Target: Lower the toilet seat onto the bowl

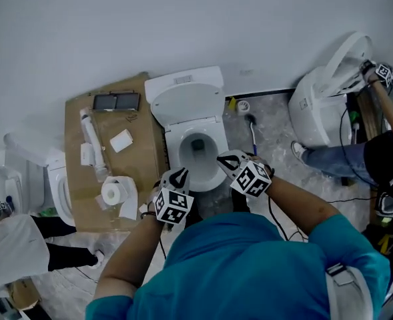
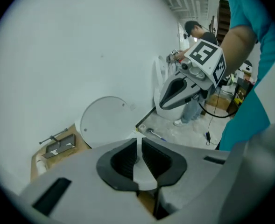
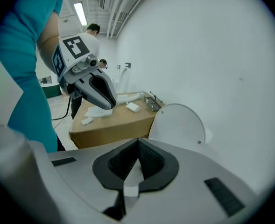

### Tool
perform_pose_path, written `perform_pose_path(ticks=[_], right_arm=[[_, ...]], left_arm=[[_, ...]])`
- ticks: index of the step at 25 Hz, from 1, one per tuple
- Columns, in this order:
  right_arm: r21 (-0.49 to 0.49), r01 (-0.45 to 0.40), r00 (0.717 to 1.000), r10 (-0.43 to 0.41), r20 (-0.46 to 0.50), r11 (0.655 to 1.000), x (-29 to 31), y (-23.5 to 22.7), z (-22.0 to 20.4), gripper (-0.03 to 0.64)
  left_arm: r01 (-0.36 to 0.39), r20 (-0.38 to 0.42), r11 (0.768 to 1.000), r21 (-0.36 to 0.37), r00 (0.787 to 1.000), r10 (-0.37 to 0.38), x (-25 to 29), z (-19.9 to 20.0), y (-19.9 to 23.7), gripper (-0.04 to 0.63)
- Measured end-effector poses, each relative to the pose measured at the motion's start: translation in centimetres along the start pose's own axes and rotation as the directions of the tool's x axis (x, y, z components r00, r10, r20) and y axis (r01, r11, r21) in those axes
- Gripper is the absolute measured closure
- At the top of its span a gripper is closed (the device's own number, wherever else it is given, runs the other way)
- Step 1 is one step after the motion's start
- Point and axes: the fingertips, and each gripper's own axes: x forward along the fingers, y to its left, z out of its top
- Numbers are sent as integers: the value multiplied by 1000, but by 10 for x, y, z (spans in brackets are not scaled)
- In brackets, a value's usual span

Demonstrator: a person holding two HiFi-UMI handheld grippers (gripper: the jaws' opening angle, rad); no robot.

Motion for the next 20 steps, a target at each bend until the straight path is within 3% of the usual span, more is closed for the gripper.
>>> perform_pose_path(ticks=[4,8,13,20], right_arm=[[32,25,996,-28,80,999,-45,-16,56,617],[76,37,987,-49,155,996,-91,-29,103,617],[130,71,957,-105,271,989,-147,-53,157,618],[152,88,895,-145,422,984,-208,-80,238,618]], left_arm=[[-34,133,995,-98,990,47,-54,48,29,572],[-22,266,979,-204,961,77,-111,94,49,589],[42,439,960,-276,894,87,-168,150,65,591],[130,620,952,-277,781,74,-237,222,88,592]])
